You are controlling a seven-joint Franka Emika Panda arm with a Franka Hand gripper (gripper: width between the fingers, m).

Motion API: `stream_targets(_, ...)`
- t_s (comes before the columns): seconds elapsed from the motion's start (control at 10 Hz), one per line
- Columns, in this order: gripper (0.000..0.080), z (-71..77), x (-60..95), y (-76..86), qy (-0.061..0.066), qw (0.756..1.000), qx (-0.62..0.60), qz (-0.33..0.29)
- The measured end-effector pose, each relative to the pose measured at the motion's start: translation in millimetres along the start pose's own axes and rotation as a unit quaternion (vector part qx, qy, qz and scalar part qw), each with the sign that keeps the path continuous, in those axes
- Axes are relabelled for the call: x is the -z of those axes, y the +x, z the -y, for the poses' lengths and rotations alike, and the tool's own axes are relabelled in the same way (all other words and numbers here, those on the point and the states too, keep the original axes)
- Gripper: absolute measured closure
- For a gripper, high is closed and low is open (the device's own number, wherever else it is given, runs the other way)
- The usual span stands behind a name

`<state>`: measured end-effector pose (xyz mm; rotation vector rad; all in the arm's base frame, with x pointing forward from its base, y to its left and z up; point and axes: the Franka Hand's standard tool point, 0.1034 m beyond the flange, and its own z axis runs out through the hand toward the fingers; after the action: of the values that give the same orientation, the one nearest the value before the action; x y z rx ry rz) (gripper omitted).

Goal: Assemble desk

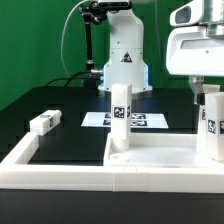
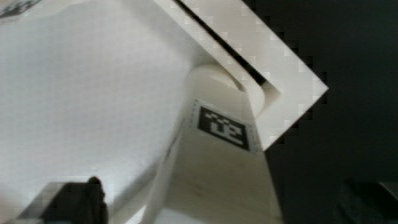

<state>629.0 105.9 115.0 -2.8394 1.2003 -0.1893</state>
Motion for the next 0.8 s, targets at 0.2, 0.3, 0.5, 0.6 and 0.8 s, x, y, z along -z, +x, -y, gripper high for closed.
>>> stream_targets(0.2,0.0150,1.5,1.5,1.2,-0.004,0.994,0.112,-0.006)
stream_targets(0.3,0.0150,2.9,1.9,1.0,-0.003,0.987,0.162,-0.007)
stream_targets(0.5,0.0150,4.8,1.8,-0.4,-0.001,0.972,0.236,-0.009)
stream_targets(0.6,0.0150,4.8,1.6,-0.8,-0.001,0.963,0.269,-0.009)
stream_targets(0.8,0.0150,4.1,1.5,-0.2,-0.005,0.940,0.341,-0.010)
